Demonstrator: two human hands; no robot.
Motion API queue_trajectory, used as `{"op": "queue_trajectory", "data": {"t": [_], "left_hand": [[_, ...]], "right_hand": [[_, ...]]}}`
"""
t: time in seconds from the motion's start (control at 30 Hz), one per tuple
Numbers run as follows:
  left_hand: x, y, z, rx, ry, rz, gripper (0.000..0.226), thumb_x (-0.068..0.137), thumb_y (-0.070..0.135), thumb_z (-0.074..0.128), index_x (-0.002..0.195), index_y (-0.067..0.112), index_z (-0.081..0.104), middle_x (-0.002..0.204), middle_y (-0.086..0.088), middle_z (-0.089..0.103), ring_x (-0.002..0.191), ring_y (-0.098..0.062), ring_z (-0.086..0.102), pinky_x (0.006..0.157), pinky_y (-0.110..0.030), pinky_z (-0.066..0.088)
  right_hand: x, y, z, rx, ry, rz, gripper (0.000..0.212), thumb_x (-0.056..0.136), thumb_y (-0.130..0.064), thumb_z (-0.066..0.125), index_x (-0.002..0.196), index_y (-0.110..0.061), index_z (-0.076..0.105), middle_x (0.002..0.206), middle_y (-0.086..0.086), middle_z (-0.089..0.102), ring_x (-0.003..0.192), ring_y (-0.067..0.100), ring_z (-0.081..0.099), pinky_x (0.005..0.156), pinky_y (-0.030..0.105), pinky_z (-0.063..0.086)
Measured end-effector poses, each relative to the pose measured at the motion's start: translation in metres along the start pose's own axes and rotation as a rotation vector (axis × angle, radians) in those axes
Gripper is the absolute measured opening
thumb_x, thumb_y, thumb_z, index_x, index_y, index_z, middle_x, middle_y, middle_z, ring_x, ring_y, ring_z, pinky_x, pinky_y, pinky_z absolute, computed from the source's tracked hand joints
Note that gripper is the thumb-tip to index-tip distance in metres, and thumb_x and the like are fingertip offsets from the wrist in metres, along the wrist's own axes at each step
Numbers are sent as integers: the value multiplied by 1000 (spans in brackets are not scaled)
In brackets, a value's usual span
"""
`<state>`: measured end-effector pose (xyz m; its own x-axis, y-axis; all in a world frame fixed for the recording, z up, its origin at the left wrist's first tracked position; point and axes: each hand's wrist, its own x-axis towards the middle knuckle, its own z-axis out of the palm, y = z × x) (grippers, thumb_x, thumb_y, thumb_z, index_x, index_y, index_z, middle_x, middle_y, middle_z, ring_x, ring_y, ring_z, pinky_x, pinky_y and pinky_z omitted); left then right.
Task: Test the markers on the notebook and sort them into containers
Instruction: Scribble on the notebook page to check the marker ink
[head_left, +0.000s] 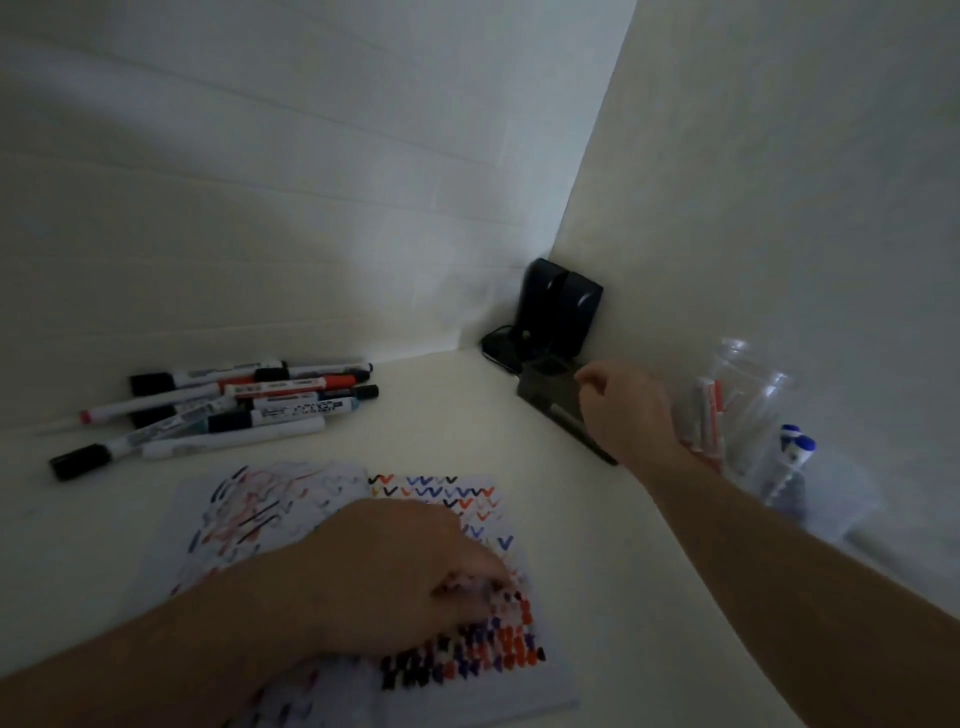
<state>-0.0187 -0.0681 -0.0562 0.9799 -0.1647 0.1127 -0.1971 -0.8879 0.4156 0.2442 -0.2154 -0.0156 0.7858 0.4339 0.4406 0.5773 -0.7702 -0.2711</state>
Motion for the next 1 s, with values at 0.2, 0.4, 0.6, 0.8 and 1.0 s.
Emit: {"op": "queue_trajectory", "data": {"t": [0.2, 0.4, 0.6, 0.8, 1.0], "left_hand": [[-6, -64, -14, 129, 528, -279, 20, 100, 28, 59, 111, 35, 74, 89, 17, 56, 84, -3, 52, 77, -28, 42], [-41, -112, -35, 416, 630, -750, 19, 83, 40, 69, 101, 33, 67, 106, -2, 63, 103, -29, 57, 89, -40, 48], [-43, -107, -38, 415, 519, -816, 30, 89, 44, 71, 111, 25, 66, 116, -3, 63, 110, -27, 58, 93, -40, 47], [-40, -98, -32, 630, 483, -757, 13, 96, 39, 63, 103, 28, 63, 114, 1, 62, 108, -27, 56, 89, -46, 42], [-39, -92, -35, 668, 277, -848, 28, 101, 53, 49, 116, 31, 59, 126, 0, 56, 123, -29, 46, 101, -52, 38]], "right_hand": [[-110, -91, 10, 374, -356, -374, 15, 94, -31, 66, 102, -41, 74, 94, -23, 68, 84, -3, 62, 78, 17, 51], [-127, -91, 25, 459, -312, -466, 17, 93, -29, 69, 106, -36, 77, 90, -21, 68, 83, -1, 63, 78, 21, 54], [-122, -73, 18, 589, -297, -339, 18, 94, -26, 69, 96, -43, 74, 90, -20, 71, 85, -2, 65, 77, 20, 56], [-121, -72, 17, 612, -282, -363, 19, 94, -25, 69, 98, -43, 74, 92, -25, 69, 89, -5, 64, 77, 11, 52], [-121, -73, 17, 623, -277, -366, 18, 95, -24, 69, 100, -40, 76, 89, -28, 68, 88, -7, 64, 75, 8, 50]]}}
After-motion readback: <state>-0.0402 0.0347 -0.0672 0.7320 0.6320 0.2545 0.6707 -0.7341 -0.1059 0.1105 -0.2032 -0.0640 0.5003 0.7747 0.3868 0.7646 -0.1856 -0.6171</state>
